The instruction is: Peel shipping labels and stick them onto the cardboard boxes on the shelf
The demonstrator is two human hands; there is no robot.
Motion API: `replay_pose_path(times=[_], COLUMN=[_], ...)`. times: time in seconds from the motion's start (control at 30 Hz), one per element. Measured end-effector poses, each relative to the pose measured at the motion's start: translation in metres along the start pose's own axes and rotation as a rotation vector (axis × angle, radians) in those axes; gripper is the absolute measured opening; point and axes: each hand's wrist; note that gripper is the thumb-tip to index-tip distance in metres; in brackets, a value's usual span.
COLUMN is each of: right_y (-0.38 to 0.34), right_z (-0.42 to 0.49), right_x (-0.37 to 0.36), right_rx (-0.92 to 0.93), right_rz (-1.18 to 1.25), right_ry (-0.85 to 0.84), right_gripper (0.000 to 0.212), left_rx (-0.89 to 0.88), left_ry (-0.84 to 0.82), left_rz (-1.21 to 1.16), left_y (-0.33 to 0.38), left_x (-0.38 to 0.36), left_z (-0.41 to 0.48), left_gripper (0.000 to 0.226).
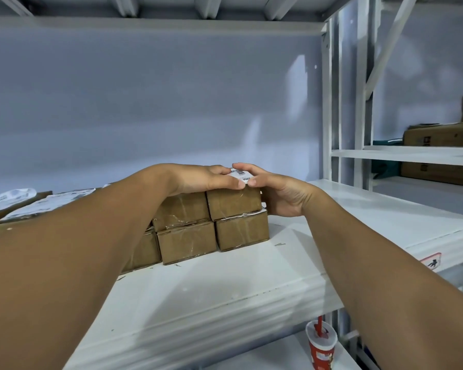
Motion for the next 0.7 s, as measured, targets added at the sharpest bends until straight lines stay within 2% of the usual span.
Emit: replay_pose_path(times=[0.03, 0.17, 0.3, 0.43, 0.47, 0.57, 0.67, 0.7], right_y=[0.000, 0.000, -0.001, -0.002, -0.003, -0.009, -0.021, -0.023], right_z=[0.000, 0.000, -0.002, -0.008, -0.009, -0.012, -0.021, -0.023], right_x=[0.000, 0.000, 0.000, 0.001, 0.001, -0.001, -0.008, -0.011], right_rx=[0.000, 0.012, 0.030, -0.037, -0.055, -0.117, -0.156, -0.165], right_rz=[0.000, -0.063, -0.141, -0.146, -0.137, -0.134, -0.188, -0.197], right_ry=[-0.007, -0.009, 0.048, 0.049, 0.057, 0.104, 0.202, 0.250], right_gripper=[0.075, 0.059, 0.047, 0.047, 0.045, 0.052, 0.062, 0.061], left_rx=[-0.006, -0.051, -0.087, -0.099, -0.108, -0.121, -0.129, -0.125], left_ry=[0.004, 0.002, -0.023, -0.033, -0.018, 0.141, 0.327, 0.327], left_rz=[0.011, 0.048, 0.077, 0.104, 0.120, 0.267, 0.547, 0.621], left_y=[0.000, 0.000, 0.000, -0.002, -0.003, 0.000, 0.008, 0.012], left_x=[0.000, 0.002, 0.003, 0.002, 0.001, -0.002, -0.003, -0.003], left_z=[0.000, 0.000, 0.002, 0.003, 0.004, -0.002, -0.012, -0.017], left_gripper=[0.065, 0.046, 0.055, 0.075, 0.074, 0.064, 0.067, 0.069])
Point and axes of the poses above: each hand's wrist, its own z-axis towards the middle knuckle, its own x-axis out of the back of the hand, y = z × x, and after that the axes turned 2 degrees about y, right-handed
